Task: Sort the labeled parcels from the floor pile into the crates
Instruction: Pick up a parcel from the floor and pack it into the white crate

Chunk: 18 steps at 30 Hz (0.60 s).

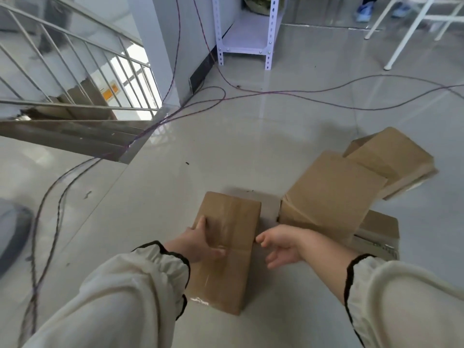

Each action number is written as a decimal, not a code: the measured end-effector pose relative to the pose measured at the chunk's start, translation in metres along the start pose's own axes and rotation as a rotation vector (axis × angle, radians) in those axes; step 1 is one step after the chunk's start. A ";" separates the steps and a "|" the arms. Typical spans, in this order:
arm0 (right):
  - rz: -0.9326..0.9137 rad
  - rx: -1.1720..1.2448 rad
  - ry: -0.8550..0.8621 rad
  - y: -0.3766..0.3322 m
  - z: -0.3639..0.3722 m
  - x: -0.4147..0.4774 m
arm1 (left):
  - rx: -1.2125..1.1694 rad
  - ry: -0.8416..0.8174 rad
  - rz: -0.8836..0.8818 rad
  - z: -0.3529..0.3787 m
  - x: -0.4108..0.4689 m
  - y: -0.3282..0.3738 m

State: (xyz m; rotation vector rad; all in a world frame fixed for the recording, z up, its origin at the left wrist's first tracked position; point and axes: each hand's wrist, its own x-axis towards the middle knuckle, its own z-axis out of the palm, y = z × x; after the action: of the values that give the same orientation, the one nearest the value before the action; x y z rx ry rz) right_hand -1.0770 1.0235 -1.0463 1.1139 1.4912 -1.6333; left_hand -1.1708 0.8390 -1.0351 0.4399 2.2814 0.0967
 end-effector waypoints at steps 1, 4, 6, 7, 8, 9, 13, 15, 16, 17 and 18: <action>-0.008 0.069 0.008 0.002 0.003 0.004 | -0.007 0.002 -0.006 0.000 0.001 -0.001; -0.044 0.196 0.080 0.009 0.016 0.017 | -0.010 0.040 -0.020 -0.004 0.006 -0.002; -0.012 0.231 0.113 0.020 0.025 0.021 | 0.010 0.076 -0.010 -0.002 0.009 -0.004; 0.029 0.246 0.109 0.027 0.029 0.021 | 0.017 0.091 -0.005 0.000 0.009 -0.005; 0.067 0.255 0.098 0.034 0.032 0.022 | 0.022 0.102 0.001 0.002 0.009 -0.006; 0.089 0.272 0.077 0.039 0.035 0.024 | 0.024 0.106 0.007 0.004 0.008 -0.007; 0.103 0.362 0.034 0.042 0.047 0.033 | 0.020 0.115 0.009 0.005 0.007 -0.011; 0.093 0.332 0.025 0.038 0.052 0.035 | 0.009 0.121 0.010 0.003 0.006 -0.019; 0.091 0.310 0.006 0.036 0.053 0.034 | -0.002 0.125 0.005 0.001 0.005 -0.024; 0.084 0.295 -0.011 0.033 0.053 0.032 | -0.027 0.132 0.000 -0.001 0.004 -0.029; 0.080 0.293 -0.028 0.030 0.052 0.028 | -0.075 0.139 -0.009 -0.004 0.002 -0.034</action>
State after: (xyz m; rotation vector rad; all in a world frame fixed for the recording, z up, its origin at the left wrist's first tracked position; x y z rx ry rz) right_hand -1.0709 0.9697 -1.0852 1.2833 1.1982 -1.8435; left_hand -1.1848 0.8078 -1.0406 0.3938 2.4065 0.2134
